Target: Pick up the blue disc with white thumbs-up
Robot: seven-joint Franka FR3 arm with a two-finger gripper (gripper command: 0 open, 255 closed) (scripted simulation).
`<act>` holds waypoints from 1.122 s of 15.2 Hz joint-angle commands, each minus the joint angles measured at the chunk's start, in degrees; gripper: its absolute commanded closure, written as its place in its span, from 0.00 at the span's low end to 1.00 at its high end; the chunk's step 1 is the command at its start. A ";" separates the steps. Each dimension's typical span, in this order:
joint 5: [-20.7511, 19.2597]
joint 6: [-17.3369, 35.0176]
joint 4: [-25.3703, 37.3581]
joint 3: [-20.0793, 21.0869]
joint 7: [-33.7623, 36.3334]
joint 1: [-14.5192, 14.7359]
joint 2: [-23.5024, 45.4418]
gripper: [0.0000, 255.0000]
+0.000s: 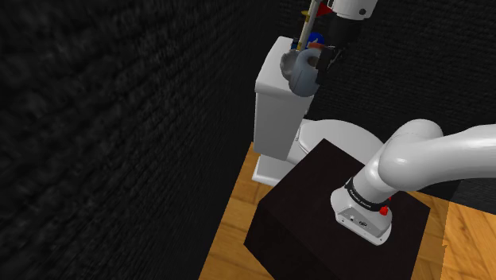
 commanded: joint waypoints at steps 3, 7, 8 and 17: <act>-2.08 1.00 0.93 -2.56 -3.82 -0.55 1.49 0.00; -5.62 3.23 3.69 -7.60 -11.32 -1.28 5.39 0.00; -6.34 3.81 4.58 -8.83 -13.19 -1.40 6.55 0.00; -9.11 8.63 15.87 -19.50 -30.14 -1.21 19.66 0.00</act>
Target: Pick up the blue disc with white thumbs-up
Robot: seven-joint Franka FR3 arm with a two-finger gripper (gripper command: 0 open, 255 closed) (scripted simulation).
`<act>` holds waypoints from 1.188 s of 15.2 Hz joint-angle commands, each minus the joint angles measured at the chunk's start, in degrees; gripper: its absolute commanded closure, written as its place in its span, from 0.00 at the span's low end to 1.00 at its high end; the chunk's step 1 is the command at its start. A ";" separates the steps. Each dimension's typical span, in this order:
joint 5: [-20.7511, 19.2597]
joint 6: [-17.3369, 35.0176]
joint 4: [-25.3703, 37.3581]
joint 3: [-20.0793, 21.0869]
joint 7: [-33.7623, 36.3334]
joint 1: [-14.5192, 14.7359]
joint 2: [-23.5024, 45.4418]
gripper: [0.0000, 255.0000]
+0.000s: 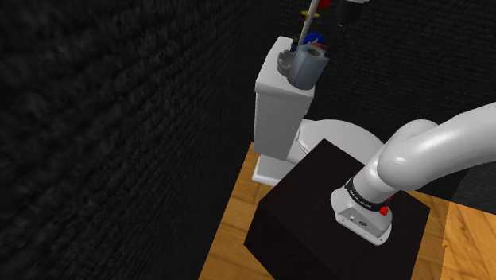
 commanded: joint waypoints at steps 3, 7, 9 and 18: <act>0.90 1.42 7.11 -4.63 -8.03 0.57 7.59 0.00; 3.81 2.22 15.12 -8.96 -16.38 0.81 15.80 0.00; 6.08 2.17 19.71 -10.92 -20.75 0.59 20.38 0.00; 21.26 -3.99 47.63 -14.94 -39.18 -7.57 44.84 0.00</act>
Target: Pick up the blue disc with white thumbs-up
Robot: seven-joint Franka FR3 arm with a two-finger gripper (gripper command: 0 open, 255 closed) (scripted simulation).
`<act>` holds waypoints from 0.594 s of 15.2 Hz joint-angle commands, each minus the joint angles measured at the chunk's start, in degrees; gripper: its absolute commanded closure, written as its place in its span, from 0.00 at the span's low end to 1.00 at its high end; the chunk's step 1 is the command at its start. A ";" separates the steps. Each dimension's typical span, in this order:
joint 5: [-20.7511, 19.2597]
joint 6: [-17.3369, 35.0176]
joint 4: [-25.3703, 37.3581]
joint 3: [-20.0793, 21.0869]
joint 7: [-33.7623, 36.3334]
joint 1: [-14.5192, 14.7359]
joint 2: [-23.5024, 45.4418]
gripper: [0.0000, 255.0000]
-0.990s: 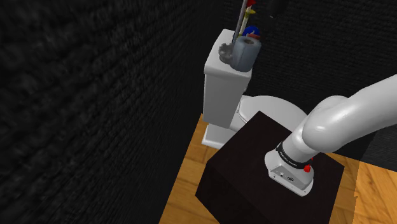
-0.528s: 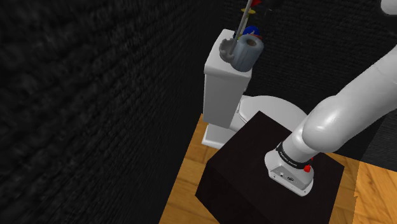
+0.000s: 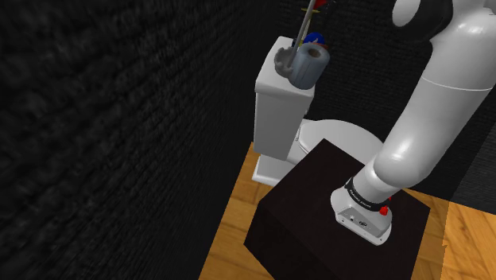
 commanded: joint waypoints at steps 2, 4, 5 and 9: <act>2.78 -1.11 4.98 0.21 -2.97 -2.51 4.49 0.00; 2.58 0.61 2.91 0.26 -3.03 -2.15 4.11 0.00; 2.51 1.46 1.92 0.27 -3.08 -1.98 3.96 0.00; 2.29 4.40 -1.39 0.51 -3.22 -1.60 3.53 0.00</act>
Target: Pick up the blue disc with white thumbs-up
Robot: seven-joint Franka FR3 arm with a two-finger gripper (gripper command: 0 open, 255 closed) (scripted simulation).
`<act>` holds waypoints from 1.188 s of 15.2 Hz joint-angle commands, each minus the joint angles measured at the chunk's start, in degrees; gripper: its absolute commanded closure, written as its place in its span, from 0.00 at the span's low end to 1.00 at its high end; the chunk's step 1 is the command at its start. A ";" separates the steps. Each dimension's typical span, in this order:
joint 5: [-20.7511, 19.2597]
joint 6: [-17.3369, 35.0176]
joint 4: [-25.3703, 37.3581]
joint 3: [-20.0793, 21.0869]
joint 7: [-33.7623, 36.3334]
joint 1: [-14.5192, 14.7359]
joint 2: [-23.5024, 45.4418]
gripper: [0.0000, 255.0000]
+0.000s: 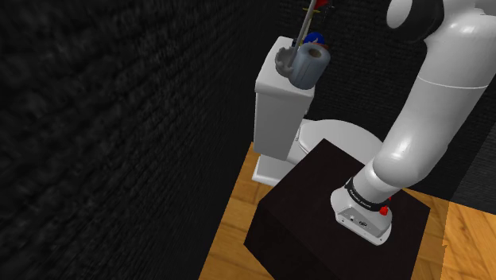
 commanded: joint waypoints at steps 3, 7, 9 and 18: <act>0.27 0.73 -1.54 0.30 0.18 0.18 1.08 1.00; -0.65 1.13 -3.30 0.21 0.65 0.95 -0.53 1.00; -0.62 1.06 -3.18 0.22 0.66 0.93 -0.48 1.00; 0.96 -5.59 6.03 0.13 0.11 -1.40 2.50 1.00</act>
